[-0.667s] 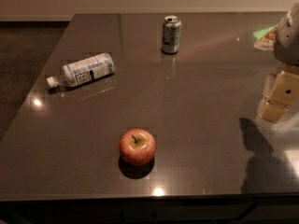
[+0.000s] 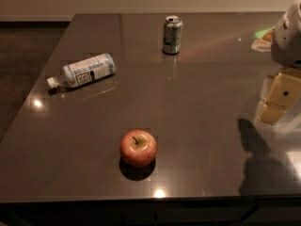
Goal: Move apple near 7up can
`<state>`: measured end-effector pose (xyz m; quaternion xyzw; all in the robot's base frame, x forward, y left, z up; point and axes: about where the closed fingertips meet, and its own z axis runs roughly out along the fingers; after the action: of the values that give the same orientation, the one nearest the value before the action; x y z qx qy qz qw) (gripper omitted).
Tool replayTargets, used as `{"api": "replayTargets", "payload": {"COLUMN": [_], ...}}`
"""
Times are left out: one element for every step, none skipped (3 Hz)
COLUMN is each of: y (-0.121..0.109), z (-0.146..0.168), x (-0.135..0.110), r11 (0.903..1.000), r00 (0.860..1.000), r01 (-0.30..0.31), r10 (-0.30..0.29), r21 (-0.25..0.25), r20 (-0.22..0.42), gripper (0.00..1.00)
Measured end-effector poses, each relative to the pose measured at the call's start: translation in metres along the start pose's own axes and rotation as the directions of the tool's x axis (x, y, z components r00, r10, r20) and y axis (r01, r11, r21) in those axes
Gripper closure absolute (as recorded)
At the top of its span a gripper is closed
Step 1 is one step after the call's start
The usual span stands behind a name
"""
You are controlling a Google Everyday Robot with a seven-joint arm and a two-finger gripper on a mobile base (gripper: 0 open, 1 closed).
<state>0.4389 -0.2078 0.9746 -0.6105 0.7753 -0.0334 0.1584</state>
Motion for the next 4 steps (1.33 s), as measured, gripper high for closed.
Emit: {"api": "replayTargets", "payload": {"y": [0.008,0.026,0.042,0.060], "z": [0.017,0.042,0.058,0.071], "x": [-0.022,-0.059,-0.089,-0.112], "r11": [0.9988,0.9918,0.9824,0.9713], "r00": [0.999,0.992,0.978,0.961], "r01": [0.035,0.101,0.151,0.196], "r10": [-0.034,-0.095,-0.133,-0.162], "r21": [-0.034,-0.078,-0.110,-0.135], "r20": [0.020,0.085,0.158,0.224], "gripper": [0.00,0.00,0.00,0.00]}}
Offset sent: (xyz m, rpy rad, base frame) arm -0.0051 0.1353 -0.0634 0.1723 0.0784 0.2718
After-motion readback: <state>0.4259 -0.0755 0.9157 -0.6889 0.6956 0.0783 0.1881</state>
